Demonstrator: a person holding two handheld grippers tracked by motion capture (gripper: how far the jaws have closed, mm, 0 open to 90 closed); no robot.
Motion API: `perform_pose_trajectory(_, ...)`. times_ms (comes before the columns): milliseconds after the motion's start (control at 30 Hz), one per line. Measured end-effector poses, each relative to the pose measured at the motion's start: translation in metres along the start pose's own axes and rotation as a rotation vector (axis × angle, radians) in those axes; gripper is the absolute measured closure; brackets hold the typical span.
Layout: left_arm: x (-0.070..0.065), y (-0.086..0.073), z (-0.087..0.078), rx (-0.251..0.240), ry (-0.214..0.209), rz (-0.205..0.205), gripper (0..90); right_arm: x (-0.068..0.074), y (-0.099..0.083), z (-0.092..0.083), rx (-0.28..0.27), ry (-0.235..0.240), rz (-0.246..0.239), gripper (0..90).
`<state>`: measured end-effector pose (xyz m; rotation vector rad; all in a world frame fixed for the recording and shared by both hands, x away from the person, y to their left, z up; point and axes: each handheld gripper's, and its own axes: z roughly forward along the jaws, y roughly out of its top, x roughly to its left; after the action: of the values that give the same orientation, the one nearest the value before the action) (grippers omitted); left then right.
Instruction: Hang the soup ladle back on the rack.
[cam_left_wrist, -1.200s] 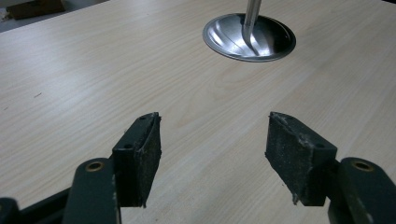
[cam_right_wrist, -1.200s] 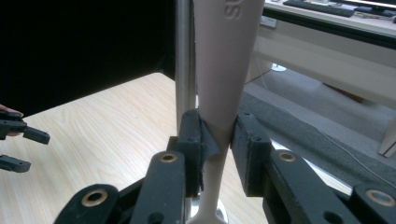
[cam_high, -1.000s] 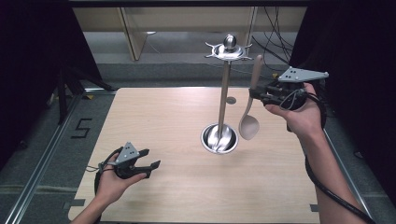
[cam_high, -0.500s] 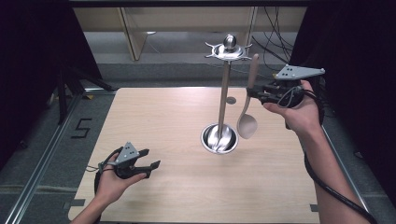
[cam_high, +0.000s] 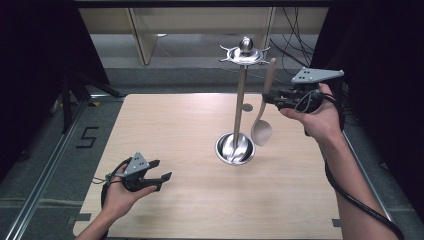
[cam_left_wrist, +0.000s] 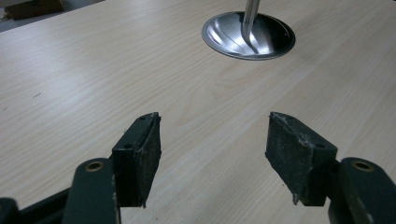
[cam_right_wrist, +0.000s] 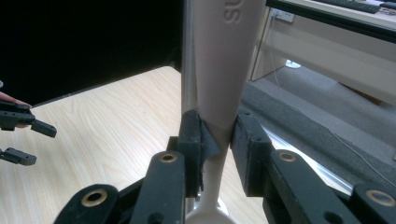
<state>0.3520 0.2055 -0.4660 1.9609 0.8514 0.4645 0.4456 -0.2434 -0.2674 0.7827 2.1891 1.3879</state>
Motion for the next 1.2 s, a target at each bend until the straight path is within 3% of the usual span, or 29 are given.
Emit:
perform_pose_trajectory(167,0.000,0.000,0.000,0.000,-0.001,0.001,34.7,-0.001,0.002,0.004,0.001,-0.001,-0.011,74.8)
perform_pose_trajectory(233,0.000,0.000,0.000,0.000,-0.001,0.001,34.7,0.001,0.002,0.006,-0.003,-0.003,0.010,74.8)
perform_pose_trajectory(267,0.000,0.000,0.000,0.000,-0.006,0.001,34.7,-0.001,0.002,0.008,-0.009,-0.004,-0.011,74.8)
perform_pose_trajectory(367,0.000,0.000,0.000,-0.002,-0.006,0.001,34.7,0.001,0.003,0.008,0.024,0.011,0.014,74.7)
perform_pose_trajectory(433,0.000,0.000,0.000,-0.002,-0.006,0.001,34.7,0.000,0.003,0.011,0.015,0.010,-0.009,74.7)
perform_pose_trajectory(700,0.000,0.000,0.000,0.002,-0.001,0.004,34.7,0.002,0.002,0.015,0.016,0.008,0.017,74.6)
perform_pose_trajectory(767,0.000,0.000,0.000,0.002,-0.001,0.004,34.7,0.005,0.001,0.015,0.007,0.005,0.045,74.5)
perform_pose_trajectory(867,0.000,0.000,0.000,0.002,0.000,0.004,34.6,0.004,0.000,0.014,0.008,0.006,0.021,74.4)
perform_pose_trajectory(900,-0.001,0.000,0.000,0.002,0.000,0.004,34.6,0.007,-0.001,0.016,-0.010,-0.006,0.047,74.3)
perform_pose_trajectory(1000,-0.001,0.000,0.000,0.002,0.000,0.005,34.6,0.006,-0.001,0.014,0.001,-0.001,0.035,73.9)
perform_pose_trajectory(1133,-0.001,0.000,0.000,0.001,0.000,0.003,34.6,0.008,-0.003,0.014,-0.014,-0.009,0.068,71.5)
perform_pose_trajectory(1167,-0.001,0.000,0.000,0.001,0.000,0.003,34.6,0.006,-0.003,0.013,-0.015,-0.021,0.040,70.8)
perform_pose_trajectory(1200,-0.001,0.000,0.000,0.001,0.000,0.003,34.6,0.007,-0.004,0.013,-0.012,-0.015,0.058,70.0)
